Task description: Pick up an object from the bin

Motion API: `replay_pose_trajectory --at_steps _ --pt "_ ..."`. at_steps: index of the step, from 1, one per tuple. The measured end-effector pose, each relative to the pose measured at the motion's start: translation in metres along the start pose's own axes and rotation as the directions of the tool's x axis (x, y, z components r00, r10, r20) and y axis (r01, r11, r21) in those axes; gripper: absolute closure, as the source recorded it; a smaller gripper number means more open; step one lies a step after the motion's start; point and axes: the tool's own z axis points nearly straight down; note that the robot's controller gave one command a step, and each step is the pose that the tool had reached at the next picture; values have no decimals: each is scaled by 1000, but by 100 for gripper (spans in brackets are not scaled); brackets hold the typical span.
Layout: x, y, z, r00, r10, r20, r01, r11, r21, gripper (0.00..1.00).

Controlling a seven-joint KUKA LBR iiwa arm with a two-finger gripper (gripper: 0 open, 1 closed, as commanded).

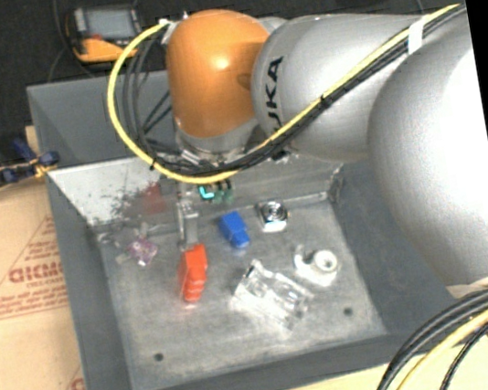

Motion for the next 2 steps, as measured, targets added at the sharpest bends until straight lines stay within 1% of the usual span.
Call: replay_pose_trajectory --at_steps 1,2 --pt "49 -36 43 1000 26 0 -26 1000 1 0" --pt "41 -40 75 993 -119 11 119 993 0 0"
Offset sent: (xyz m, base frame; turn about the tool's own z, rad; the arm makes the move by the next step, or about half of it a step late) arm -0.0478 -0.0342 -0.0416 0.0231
